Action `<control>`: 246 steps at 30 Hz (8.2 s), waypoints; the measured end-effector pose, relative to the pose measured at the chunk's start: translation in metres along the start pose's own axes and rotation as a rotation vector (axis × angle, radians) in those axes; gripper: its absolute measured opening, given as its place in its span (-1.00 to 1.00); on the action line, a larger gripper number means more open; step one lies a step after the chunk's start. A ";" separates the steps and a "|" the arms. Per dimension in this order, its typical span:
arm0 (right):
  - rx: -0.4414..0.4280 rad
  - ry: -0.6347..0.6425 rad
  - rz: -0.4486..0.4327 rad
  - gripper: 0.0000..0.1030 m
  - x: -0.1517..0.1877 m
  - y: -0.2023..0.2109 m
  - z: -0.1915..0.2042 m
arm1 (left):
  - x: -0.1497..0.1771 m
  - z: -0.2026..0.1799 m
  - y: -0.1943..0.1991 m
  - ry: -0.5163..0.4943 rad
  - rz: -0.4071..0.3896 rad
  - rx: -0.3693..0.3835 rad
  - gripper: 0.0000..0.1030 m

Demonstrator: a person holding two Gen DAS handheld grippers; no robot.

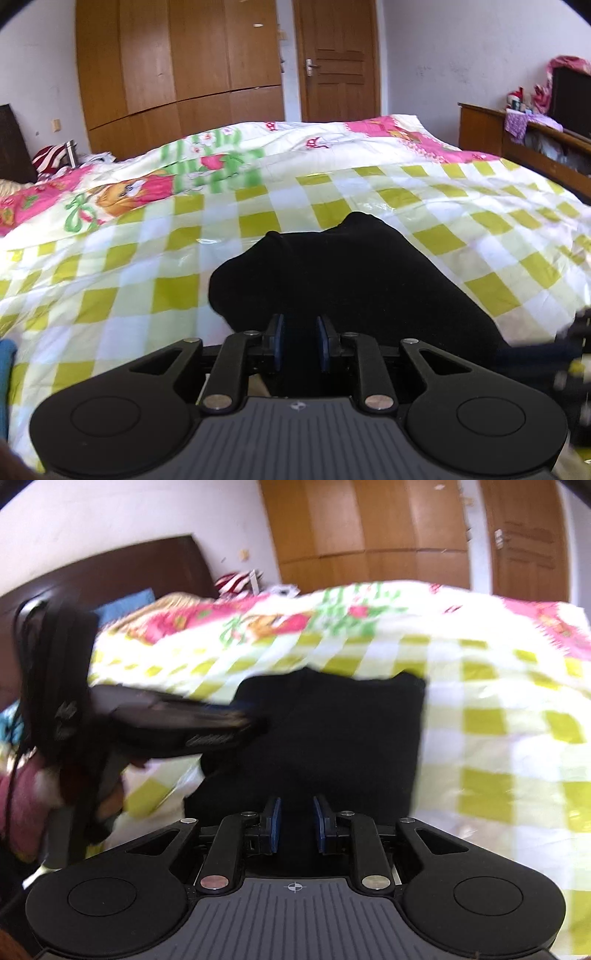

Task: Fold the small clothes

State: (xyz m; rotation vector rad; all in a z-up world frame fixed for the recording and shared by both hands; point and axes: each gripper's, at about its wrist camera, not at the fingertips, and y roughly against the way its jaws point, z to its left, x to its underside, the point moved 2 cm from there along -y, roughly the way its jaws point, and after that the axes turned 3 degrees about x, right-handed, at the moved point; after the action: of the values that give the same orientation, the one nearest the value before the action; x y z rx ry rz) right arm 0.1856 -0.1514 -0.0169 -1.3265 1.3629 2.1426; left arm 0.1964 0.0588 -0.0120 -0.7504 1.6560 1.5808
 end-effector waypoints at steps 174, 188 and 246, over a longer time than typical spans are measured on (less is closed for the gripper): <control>0.512 -0.239 0.087 -0.03 0.077 0.168 -0.173 | -0.003 -0.278 0.031 0.043 0.173 0.090 1.00; 0.498 -0.247 0.093 -0.03 0.081 0.171 -0.174 | 0.012 -0.283 0.022 0.062 0.262 0.038 1.00; 0.545 -0.215 0.142 -0.03 0.080 0.161 -0.168 | 0.017 -0.287 0.024 0.061 0.274 0.011 1.00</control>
State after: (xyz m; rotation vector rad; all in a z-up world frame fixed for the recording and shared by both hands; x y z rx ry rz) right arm 0.1320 -0.3910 -0.0125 -0.7865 1.8112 1.7374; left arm 0.1373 -0.2240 -0.0138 -0.5892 1.8741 1.7489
